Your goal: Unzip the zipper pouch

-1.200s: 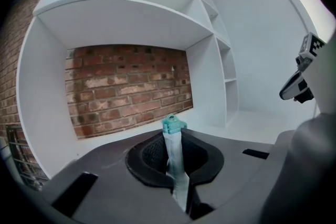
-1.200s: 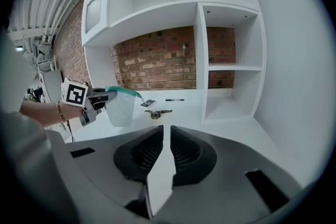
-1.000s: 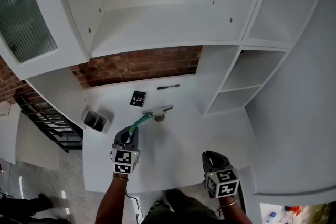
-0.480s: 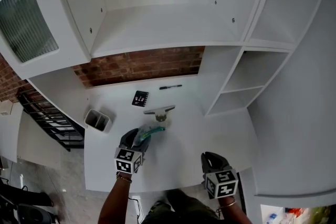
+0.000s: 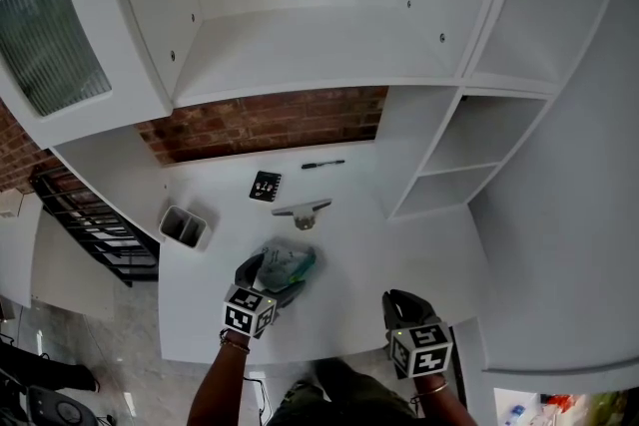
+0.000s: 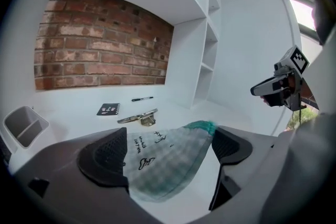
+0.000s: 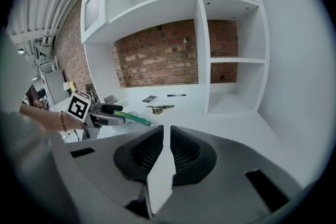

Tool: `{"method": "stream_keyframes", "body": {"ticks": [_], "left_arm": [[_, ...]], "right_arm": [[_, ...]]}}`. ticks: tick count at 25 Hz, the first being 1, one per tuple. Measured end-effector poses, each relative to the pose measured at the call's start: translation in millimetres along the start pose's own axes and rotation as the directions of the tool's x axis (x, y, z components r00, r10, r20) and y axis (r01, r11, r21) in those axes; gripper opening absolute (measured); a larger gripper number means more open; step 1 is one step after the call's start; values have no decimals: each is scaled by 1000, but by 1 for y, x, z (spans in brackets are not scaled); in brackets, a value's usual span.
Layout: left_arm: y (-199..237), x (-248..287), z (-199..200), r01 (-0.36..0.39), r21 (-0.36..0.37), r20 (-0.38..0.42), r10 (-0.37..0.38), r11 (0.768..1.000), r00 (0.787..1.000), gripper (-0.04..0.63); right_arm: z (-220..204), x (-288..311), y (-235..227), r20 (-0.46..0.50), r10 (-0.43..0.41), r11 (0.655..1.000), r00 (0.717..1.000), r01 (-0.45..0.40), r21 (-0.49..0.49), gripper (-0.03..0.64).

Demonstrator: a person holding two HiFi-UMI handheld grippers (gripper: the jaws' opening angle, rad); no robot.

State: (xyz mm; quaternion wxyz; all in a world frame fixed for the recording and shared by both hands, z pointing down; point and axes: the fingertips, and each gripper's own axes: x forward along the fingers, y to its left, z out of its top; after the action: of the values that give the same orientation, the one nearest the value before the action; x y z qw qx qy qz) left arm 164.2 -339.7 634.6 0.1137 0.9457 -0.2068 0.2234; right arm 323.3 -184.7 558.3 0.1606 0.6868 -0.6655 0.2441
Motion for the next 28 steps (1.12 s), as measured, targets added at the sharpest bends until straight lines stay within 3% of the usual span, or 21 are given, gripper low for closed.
{"method": "stream_keyframes", "body": {"ticks": [3,12,24,28], "left_arm": [[-10,1,-5,41,6,-21,-40,999,999,512],[-22,-14,10,67,-16,46,-66,998,997,520],[-23,-78,14,22,-62,134,-13,998,991,520],[-24,-111,22,-10,-31,170,15,999,985,518]], "right_arm": [[-1,0,3,-2,3,1000,1000,-3,-1,40],[-3,-1,15,2,15,1000,1000,-15,-15,40],[6,0,57,16,84,993,996,-83,-82,40],[10,-1,75,18,114,988,993,-111,-110,40]]}}
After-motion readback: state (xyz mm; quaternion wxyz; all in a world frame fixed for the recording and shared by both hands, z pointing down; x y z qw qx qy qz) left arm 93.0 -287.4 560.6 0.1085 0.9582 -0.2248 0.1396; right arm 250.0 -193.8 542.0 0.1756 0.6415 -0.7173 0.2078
